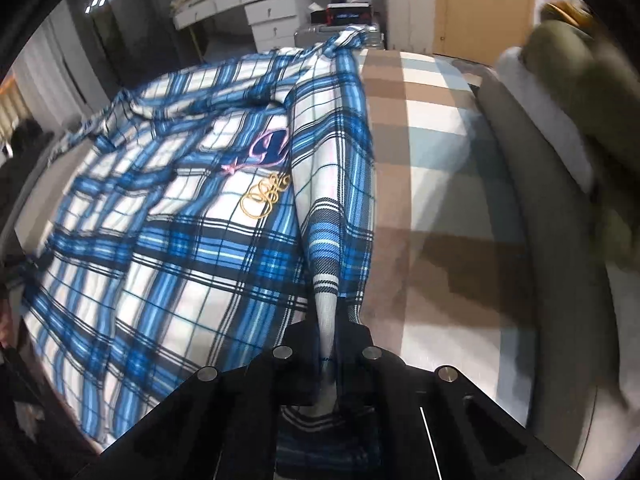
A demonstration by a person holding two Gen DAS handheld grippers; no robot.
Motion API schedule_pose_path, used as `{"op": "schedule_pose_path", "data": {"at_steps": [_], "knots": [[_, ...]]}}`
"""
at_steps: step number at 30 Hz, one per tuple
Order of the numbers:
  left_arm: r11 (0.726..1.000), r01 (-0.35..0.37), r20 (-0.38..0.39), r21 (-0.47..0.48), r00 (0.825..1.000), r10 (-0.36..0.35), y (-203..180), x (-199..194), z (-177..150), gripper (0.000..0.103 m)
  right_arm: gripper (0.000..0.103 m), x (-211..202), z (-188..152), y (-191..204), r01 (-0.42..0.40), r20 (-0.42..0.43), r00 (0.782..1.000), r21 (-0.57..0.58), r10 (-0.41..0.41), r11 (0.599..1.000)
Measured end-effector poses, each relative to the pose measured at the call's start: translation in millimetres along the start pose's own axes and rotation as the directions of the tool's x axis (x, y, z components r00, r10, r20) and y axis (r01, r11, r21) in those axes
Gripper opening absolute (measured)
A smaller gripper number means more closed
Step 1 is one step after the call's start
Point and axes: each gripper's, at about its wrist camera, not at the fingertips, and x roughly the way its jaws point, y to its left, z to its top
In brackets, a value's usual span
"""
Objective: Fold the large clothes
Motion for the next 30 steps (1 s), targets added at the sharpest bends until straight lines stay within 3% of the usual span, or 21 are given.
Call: {"op": "schedule_pose_path", "data": {"at_steps": [3, 12, 17, 20, 21, 22, 24, 25, 27, 30], "knots": [[0.999, -0.023, -0.007, 0.026, 1.0, 0.023, -2.2, -4.1, -11.5, 0.008, 0.003, -2.2, -3.0, -1.8, -0.029, 0.004, 1.0, 0.038, 0.028, 0.999], [0.996, -0.047, 0.005, 0.074, 0.999, 0.046, -8.9, -22.2, -39.6, 0.006, 0.002, -30.7, -55.0, -13.5, 0.01, -0.015, 1.0, 0.08, -0.009, 0.997], [0.999, -0.021, 0.007, 0.046, 1.0, 0.02, -1.6, -24.7, -40.8, 0.006, 0.002, -41.8, -63.1, -10.0, -0.022, -0.011, 1.0, 0.077, 0.023, 0.997], [1.0, 0.009, 0.041, -0.029, 0.999, -0.007, 10.8, -36.8, -44.1, 0.009, 0.008, -54.4, -50.7, -5.0, -0.012, 0.031, 0.999, 0.045, 0.011, 0.999], [0.998, 0.03, 0.056, -0.061, 0.998, -0.027, 16.5, -41.9, -42.8, 0.017, 0.027, -59.4, -46.2, -5.6, -0.014, 0.059, 0.998, 0.041, 0.011, 0.999], [0.996, 0.044, 0.07, -0.081, 0.997, -0.038, 19.0, -46.6, -43.3, 0.026, 0.059, -62.6, -38.2, -7.4, -0.009, 0.093, 0.996, 0.045, 0.005, 0.999], [0.991, 0.065, 0.098, -0.117, 0.994, -0.053, 29.6, -47.3, -31.8, 0.079, 0.086, -61.9, -20.1, -11.0, -0.008, 0.166, 0.986, 0.055, -0.002, 0.998], [0.989, 0.067, 0.104, -0.128, 0.993, -0.054, 31.3, -45.5, -29.0, 0.081, 0.086, -57.5, -9.9, -12.6, -0.007, 0.191, 0.982, 0.055, -0.004, 0.998], [0.99, 0.086, 0.068, -0.115, 0.995, -0.078, 31.3, -34.3, -20.1, 0.081, 0.085, -40.6, 5.9, -15.0, -0.026, 0.164, 0.986, 0.051, 0.017, 0.998], [0.991, 0.096, -0.005, -0.089, 0.995, -0.097, 25.9, -17.0, -16.7, 0.081, 0.082, -0.1, 21.5, -14.9, -0.033, 0.042, 0.999, 0.049, 0.031, 0.998]]}}
